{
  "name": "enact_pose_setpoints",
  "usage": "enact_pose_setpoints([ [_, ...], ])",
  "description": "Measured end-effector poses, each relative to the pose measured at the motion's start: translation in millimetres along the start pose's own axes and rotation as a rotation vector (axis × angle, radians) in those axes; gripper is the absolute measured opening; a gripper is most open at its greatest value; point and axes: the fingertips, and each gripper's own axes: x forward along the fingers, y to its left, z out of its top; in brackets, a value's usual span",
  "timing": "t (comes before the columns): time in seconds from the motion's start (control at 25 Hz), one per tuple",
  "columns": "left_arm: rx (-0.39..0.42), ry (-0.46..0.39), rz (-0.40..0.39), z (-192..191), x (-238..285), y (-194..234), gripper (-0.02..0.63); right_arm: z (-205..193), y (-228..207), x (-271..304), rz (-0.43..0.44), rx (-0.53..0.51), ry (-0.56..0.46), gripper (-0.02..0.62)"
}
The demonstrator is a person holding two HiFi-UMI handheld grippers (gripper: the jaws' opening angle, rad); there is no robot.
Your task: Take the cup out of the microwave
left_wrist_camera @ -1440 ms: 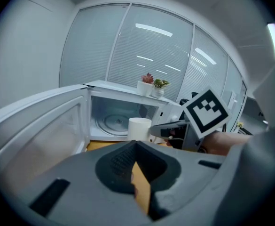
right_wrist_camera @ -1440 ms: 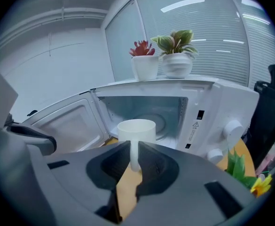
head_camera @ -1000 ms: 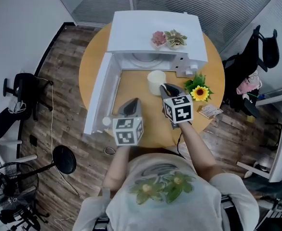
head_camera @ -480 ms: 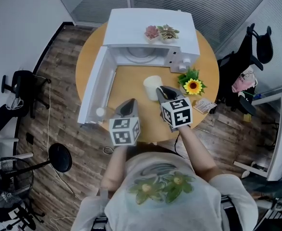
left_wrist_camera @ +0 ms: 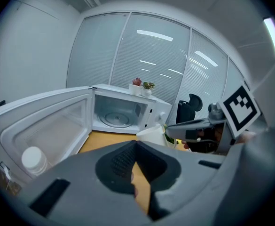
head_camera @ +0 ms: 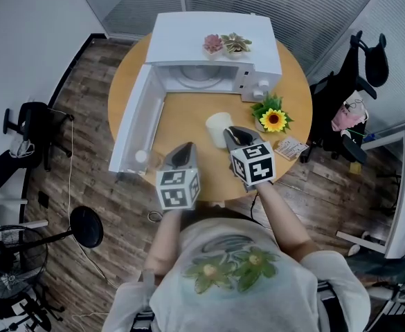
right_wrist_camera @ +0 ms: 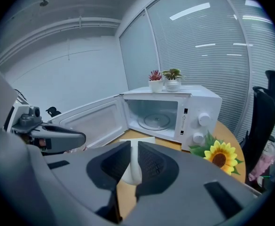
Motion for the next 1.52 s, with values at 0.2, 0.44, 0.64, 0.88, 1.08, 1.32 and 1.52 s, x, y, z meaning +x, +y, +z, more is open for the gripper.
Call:
enact_pose_setpoints([
  [0.2, 0.001, 0.002, 0.002, -4, -2, -3, 0.003, -14, -1, -2, 0.004, 0.006, 0.020, 0.060],
  [0.44, -0.001, 0.015, 0.004, -13, -3, -6, 0.003, -40, -5, 3, 0.012, 0.033, 0.070, 0.060],
  [0.64, -0.002, 0.028, 0.009, -19, -3, -7, 0.003, -64, -9, 7, 0.013, 0.044, 0.115, 0.060],
  [0.88, -0.005, 0.045, 0.008, -28, -2, -9, 0.003, -85, -14, 12, 0.008, 0.048, 0.143, 0.060],
  [1.08, -0.004, 0.056, 0.002, -36, -1, -12, 0.003, -99, -18, 15, -0.002, 0.039, 0.152, 0.060],
  [1.32, -0.012, 0.068, -0.001, -45, 0, -14, 0.003, -111, -19, 10, 0.005, 0.040, 0.149, 0.060],
  [1.52, -0.012, 0.084, -0.013, -51, 3, -19, 0.003, -120, -18, -2, 0.011, 0.028, 0.157, 0.060],
])
